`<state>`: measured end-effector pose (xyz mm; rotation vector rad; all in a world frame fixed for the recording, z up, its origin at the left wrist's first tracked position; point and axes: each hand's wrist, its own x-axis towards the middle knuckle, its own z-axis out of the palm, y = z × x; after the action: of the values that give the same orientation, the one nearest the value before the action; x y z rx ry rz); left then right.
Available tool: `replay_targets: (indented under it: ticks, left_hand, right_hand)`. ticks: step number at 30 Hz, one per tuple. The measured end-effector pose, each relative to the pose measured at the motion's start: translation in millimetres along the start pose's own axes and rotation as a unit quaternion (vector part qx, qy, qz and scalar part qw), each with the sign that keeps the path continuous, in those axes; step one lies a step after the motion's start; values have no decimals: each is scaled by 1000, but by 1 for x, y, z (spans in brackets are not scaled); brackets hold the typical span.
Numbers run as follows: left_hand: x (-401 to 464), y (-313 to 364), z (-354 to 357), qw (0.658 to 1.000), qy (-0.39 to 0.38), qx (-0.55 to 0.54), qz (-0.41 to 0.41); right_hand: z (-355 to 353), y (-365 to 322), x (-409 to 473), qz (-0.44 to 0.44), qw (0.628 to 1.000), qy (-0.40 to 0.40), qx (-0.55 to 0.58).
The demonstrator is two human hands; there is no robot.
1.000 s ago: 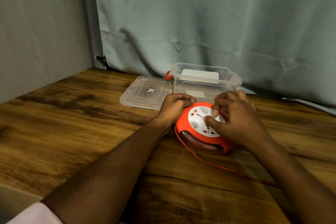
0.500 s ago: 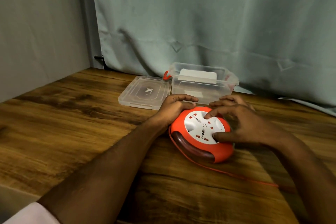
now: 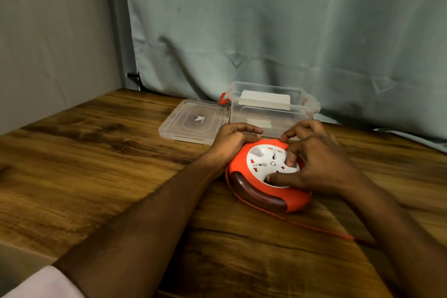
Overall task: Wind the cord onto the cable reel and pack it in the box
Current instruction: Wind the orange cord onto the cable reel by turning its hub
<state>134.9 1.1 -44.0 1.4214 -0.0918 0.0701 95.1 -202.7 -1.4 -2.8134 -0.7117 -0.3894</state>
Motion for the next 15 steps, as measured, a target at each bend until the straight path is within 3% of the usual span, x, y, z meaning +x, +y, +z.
replay_targets:
  ticks: [9, 15]
  left_hand:
    - [7, -8, 0, 999, 32, 7, 13]
    - [6, -7, 0, 1000, 28, 4, 13]
  right_hand:
    - [15, -18, 4, 63, 996, 47, -29]
    - [11, -17, 4, 52, 997, 59, -24]
